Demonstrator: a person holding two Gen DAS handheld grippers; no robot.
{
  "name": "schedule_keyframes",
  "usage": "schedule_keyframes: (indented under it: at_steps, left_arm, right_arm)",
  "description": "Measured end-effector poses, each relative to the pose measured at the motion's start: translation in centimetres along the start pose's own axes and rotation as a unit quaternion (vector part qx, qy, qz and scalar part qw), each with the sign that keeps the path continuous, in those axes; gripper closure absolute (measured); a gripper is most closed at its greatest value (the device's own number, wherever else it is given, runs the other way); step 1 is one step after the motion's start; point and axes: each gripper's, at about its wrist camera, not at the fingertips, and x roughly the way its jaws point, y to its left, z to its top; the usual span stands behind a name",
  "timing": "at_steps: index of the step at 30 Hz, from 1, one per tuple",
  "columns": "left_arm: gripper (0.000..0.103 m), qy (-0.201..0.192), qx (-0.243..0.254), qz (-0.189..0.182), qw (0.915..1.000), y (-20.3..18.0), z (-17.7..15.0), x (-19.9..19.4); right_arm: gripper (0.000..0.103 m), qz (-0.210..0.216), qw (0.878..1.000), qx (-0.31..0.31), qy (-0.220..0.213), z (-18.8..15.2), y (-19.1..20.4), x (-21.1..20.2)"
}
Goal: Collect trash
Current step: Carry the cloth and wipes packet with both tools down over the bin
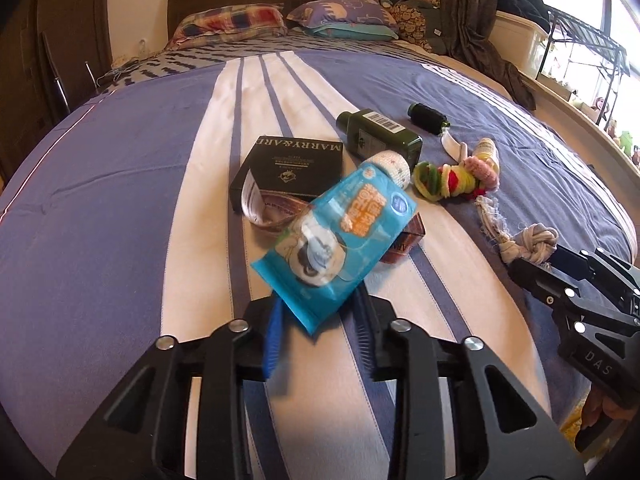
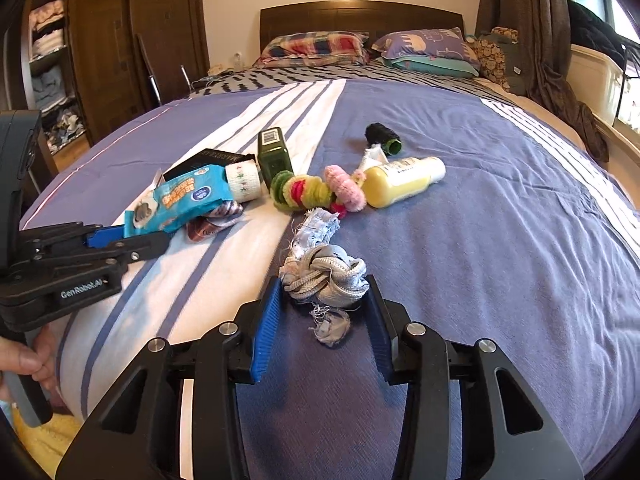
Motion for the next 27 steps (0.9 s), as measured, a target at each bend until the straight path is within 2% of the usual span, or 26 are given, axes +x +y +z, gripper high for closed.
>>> schedule_keyframes:
  at_steps: [15,20,22,27]
  left_arm:
    - [0.082,-0.003,-0.015,-0.022,0.9996,-1.2,-4.6,-4.5]
    - [0.088,-0.004,-0.02,-0.025,0.9995,-1.9,-6.2,-6.3]
    - [0.094,-0.003,-0.022,-0.028,0.9994,-2.2,-6.8,-6.8]
    - [0.094,-0.001,-0.023,-0.031,0.9993,-2.7,-8.1,-7.8]
  right_arm:
    - [0.062,0.0,1.0,-0.001,0.007,-2.6,-0.1,-3.9]
    - [0.062,0.0,1.0,0.001,0.008,-3.8,0.1,-5.5]
    - [0.062,-0.001,1.0,0.002,0.006,-4.3,0.1,-6.2]
    - [0.062,-0.005,1.0,0.007,0.003,-5.4,-0.1,-7.9]
